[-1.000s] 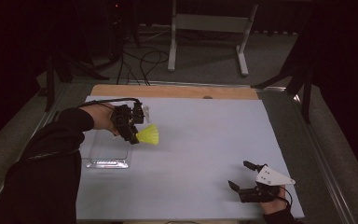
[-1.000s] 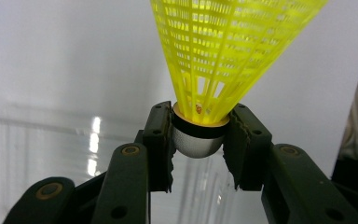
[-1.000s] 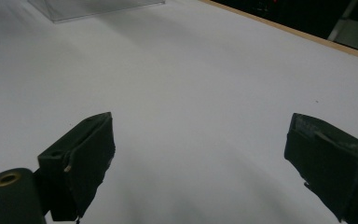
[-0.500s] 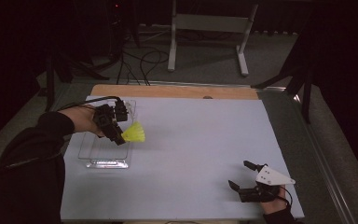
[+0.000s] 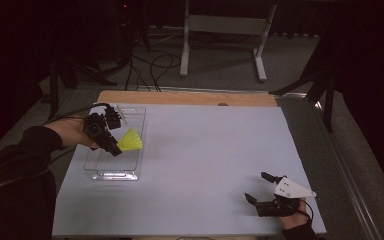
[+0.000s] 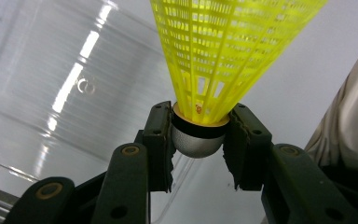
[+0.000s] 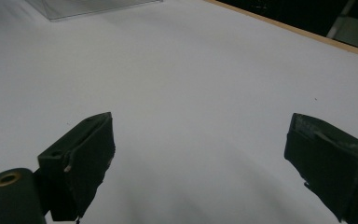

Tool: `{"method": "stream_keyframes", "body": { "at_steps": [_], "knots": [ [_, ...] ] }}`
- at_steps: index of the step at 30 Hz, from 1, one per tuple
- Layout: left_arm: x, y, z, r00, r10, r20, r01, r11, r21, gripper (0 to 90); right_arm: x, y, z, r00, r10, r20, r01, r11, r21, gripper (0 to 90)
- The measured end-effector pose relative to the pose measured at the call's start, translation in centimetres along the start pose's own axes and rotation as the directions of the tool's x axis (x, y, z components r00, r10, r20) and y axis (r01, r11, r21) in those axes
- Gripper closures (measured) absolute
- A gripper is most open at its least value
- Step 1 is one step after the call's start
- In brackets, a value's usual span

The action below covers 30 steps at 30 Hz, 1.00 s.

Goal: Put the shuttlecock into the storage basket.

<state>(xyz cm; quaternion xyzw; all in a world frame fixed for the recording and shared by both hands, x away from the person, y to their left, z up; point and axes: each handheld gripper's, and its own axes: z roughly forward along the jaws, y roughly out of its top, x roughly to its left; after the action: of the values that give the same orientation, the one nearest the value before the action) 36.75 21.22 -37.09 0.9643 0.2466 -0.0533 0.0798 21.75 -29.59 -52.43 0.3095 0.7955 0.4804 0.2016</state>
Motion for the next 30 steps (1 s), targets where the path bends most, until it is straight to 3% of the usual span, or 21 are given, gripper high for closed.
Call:
{"method": "stream_keyframes", "body": {
  "at_steps": [2,3,9,18,21,24,28,30],
  "knots": [
    [0.2,-0.5,0.0,0.9997,-0.024,0.001,0.024,0.9997,0.001,64.3,0.0,0.0,0.0,1.0000,-0.003,0.000,0.003,1.000,0.000,8.6],
    [0.4,-0.9,0.1,0.9984,-0.056,-0.001,0.056,0.9984,0.005,64.3,0.0,0.0,0.0,1.0000,-0.002,0.000,0.002,1.000,0.000,8.6],
    [0.7,-2.1,0.3,0.9916,-0.128,-0.015,0.128,0.9917,-0.006,64.3,0.0,0.0,0.0,1.0000,-0.005,-0.002,0.005,1.000,0.001,8.6],
    [0.5,-3.4,0.0,0.9869,-0.160,0.015,0.161,0.9850,-0.062,64.3,0.0,0.0,0.0,1.0000,-0.003,0.000,0.003,1.000,0.006,8.6],
    [0.4,-4.1,-0.1,0.9802,-0.198,0.010,0.198,0.9770,-0.080,64.3,0.0,0.0,0.0,1.0000,-0.005,0.001,0.005,1.000,0.005,8.6],
    [0.0,-4.6,0.1,0.9815,-0.191,0.002,0.191,0.9783,-0.080,64.2,0.0,0.0,0.0,1.0000,-0.007,0.001,0.007,1.000,0.003,8.6],
    [-0.1,-5.3,0.1,0.9762,-0.217,0.002,0.216,0.9718,-0.095,64.3,0.0,0.0,0.0,1.0000,-0.003,-0.001,0.003,1.000,0.008,8.6],
    [0.0,-5.8,0.2,0.9676,-0.252,0.001,0.251,0.9627,-0.101,64.3,0.1,0.0,0.1,1.0000,-0.004,-0.003,0.004,1.000,0.009,8.6]
  ]
}}
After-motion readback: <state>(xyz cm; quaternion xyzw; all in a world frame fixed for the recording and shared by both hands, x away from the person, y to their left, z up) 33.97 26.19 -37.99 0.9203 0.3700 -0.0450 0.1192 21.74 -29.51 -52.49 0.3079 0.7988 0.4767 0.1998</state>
